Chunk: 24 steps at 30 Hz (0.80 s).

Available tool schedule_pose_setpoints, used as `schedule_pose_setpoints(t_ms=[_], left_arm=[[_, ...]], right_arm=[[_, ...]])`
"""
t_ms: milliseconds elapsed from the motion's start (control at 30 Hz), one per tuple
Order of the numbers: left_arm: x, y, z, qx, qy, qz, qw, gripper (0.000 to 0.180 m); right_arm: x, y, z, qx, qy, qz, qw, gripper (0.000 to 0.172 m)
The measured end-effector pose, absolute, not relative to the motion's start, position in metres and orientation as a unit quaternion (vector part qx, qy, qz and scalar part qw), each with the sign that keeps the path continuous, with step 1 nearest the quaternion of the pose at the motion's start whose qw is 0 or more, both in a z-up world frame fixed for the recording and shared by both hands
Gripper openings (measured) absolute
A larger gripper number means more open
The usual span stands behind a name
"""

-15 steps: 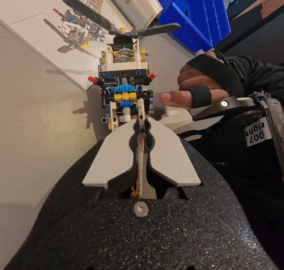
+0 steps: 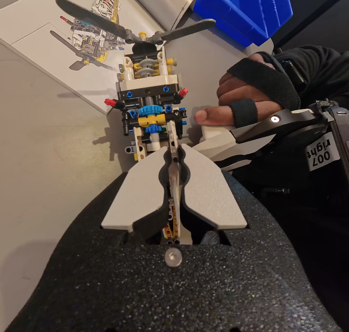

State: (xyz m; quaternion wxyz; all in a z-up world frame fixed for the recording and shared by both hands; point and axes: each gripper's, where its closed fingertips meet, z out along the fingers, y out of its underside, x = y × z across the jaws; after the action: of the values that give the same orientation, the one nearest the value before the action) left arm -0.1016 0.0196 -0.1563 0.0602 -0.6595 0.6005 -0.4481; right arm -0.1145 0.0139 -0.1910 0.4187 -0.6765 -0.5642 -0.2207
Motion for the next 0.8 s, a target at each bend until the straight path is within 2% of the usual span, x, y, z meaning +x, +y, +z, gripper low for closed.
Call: schedule_pose_setpoints(t_ms=[300,533,800], left_arm=[[-0.103,0.02,-0.157,-0.645,0.627,-0.432,0.062,0.008],[-0.103,0.022,-0.158,-0.646,0.577,-0.494,0.077,0.009],[-0.106,0.022,-0.158,-0.629,0.581,-0.505,0.112,0.009]], right_arm=[[-0.116,0.014,-0.189,-0.676,-0.557,-0.219,0.43,0.042],[-0.112,0.014,-0.184,-0.681,-0.54,-0.223,0.441,0.038],[-0.114,0.013,-0.177,-0.68,-0.532,-0.227,0.451,0.032]])
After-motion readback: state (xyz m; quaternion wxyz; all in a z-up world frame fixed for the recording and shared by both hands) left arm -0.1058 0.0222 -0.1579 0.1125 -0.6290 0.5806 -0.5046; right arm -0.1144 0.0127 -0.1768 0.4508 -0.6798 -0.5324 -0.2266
